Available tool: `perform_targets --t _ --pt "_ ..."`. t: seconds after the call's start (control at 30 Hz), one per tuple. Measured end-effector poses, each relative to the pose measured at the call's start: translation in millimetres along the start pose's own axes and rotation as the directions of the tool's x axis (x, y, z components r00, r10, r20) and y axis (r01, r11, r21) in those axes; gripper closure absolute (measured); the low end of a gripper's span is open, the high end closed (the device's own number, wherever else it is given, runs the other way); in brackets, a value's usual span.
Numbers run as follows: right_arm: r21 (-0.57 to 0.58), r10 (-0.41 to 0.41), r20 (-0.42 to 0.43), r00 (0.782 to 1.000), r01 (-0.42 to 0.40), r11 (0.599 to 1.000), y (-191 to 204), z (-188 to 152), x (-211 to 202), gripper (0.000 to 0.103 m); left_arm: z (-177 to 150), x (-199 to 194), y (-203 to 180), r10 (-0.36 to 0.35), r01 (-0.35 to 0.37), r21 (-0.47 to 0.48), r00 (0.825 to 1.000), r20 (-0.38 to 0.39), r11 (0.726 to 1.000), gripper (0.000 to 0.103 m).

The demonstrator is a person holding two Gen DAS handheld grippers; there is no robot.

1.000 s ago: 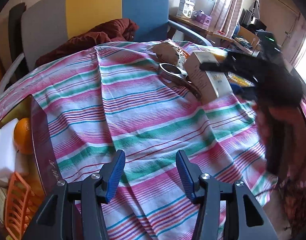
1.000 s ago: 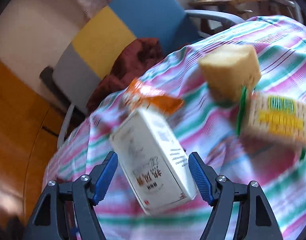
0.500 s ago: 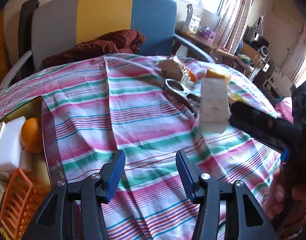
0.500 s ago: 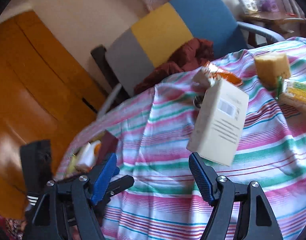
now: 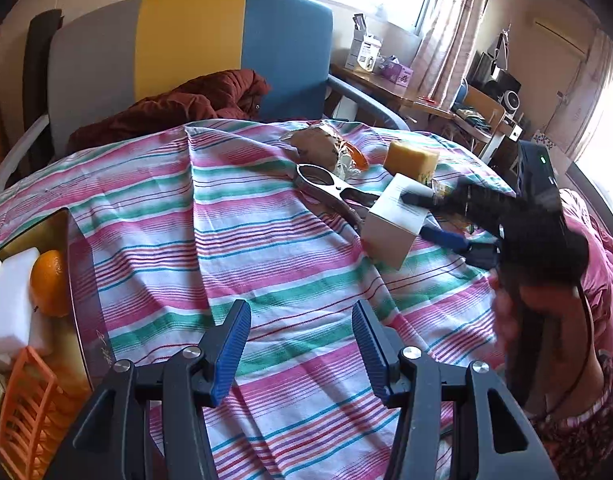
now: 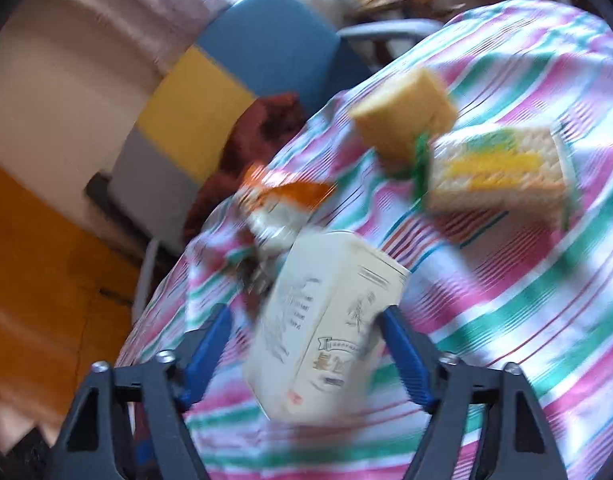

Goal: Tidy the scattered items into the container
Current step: 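Lower the left tool onto the white box while the right approaches the WEIDAN cracker pack, then grasp the white box with the left tool while the right grasps the WEIDAN cracker pack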

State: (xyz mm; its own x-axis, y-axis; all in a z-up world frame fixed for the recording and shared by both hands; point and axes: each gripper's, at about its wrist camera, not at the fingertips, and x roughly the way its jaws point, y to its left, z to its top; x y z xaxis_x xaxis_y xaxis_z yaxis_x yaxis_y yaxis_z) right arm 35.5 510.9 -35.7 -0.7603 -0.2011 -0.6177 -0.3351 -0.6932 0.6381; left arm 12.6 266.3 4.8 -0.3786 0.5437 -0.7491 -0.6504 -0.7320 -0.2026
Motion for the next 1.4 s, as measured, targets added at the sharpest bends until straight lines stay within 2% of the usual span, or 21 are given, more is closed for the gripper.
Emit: perform_targets --t 0.03,0.2,0.3,0.33,0.37,0.43,0.57,0.67,0.8,0.87,0.9,0.93,1.03,1.1,1.2,1.23,1.3,1.4 --pt "-0.039 0.01 -0.028 1.0 -0.011 0.999 7.1 -10.7 1.4 0.045 0.6 0.8 -0.3 -0.005 0.005 -0.003 1.0 -0.002 1.0 0.049" --pt "-0.145 0.084 -0.096 0.992 -0.098 0.985 17.8 -43.2 -15.5 0.046 8.6 6.1 -10.3 -0.037 0.038 0.029 0.999 -0.015 0.999 0.049" --pt "-0.187 0.019 0.021 1.0 -0.015 0.982 7.3 -29.1 -42.4 0.039 21.4 11.7 -25.1 -0.08 0.081 0.06 0.997 -0.021 0.995 0.045" --pt "-0.191 -0.01 0.07 0.997 0.023 0.981 2.2 -20.2 -51.2 0.032 25.9 14.3 -30.8 -0.094 0.096 0.074 0.995 -0.027 0.993 0.045" --pt "-0.193 -0.05 0.128 0.99 0.075 0.978 -5.5 -7.2 -61.5 0.024 31.9 18.2 -39.4 -0.109 0.111 0.098 0.994 -0.031 0.989 0.045" --pt "-0.216 -0.117 0.194 0.974 0.159 0.963 -17.2 14.1 -72.3 0.018 41.1 28.7 -54.8 -0.118 0.126 0.151 0.991 -0.059 0.981 0.041" --pt "-0.343 -0.282 0.184 0.942 0.33 0.88 -37.1 59.0 -67.7 0.017 55.8 55.0 -86.2 -0.102 0.134 0.262 0.986 -0.133 0.956 0.041" --pt "-0.457 -0.36 0.128 0.924 0.377 0.806 -40.4 78.5 -48.1 0.012 63.9 74.0 -98.5 -0.087 0.138 0.295 0.979 -0.182 0.945 0.041" --pt "-0.644 -0.447 0.1 0.889 0.4 0.652 -39.1 81.5 -29.7 0.012 71.8 95.3 -105.3 -0.07 0.139 0.312 0.973 -0.22 0.94 0.041" --pt "-0.689 -0.461 0.094 0.882 0.392 0.609 -42.4 83.3 -20.0 0.012 72.6 102.7 -107.3 -0.074 0.15 0.32 0.969 -0.238 0.936 0.041" --pt "-0.696 -0.464 0.092 0.881 0.39 0.603 -44.0 84.7 -17.6 0.013 72.0 106.3 -107.6 -0.076 0.156 0.322 0.966 -0.248 0.934 0.041" --pt "-0.695 -0.454 0.081 0.887 0.376 0.612 -46.1 86.6 -17.1 0.015 71.6 108.5 -108.2 -0.079 0.162 0.326 0.964 -0.253 0.932 0.041" --pt "-0.683 -0.428 0.037 0.903 0.336 0.649 -51.8 88.5 -11.6 0.036 70.7 113.8 -109.3 -0.083 0.168 0.328 0.963 -0.256 0.93 0.043" --pt "-0.67 -0.423 0.04 0.905 0.339 0.661 -53.9 85.3 -12.0 0.039 69.6 118.2 -111.0 -0.086 0.176 0.341 0.961 -0.262 0.923 0.045" --pt "-0.633 -0.419 0.043 0.907 0.35 0.691 -56.6 78.2 -16.0 0.046 66.9 122.8 -115.2 -0.107 0.206 0.361 0.955 -0.278 0.91 0.059" --pt "-0.616 -0.415 0.04 0.909 0.349 0.706 -56.9 75.3 -18.5 0.05 65.6 124.9 -115.4 -0.115 0.218 0.355 0.95 -0.29 0.909 0.067" --pt "-0.582 -0.4 0.029 0.916 0.341 0.738 -55.9 66.9 -24.3 0.051 63.2 129.4 -114.8 -0.146 0.252 0.322 0.936 -0.319 0.913 0.074" --pt "-0.55 -0.387 0.019 0.922 0.333 0.766 -49.5 50.1 -28.1 0.053 56.9 129.5 -113.1 -0.175 0.282 0.29 0.922 -0.346 0.914 0.078"
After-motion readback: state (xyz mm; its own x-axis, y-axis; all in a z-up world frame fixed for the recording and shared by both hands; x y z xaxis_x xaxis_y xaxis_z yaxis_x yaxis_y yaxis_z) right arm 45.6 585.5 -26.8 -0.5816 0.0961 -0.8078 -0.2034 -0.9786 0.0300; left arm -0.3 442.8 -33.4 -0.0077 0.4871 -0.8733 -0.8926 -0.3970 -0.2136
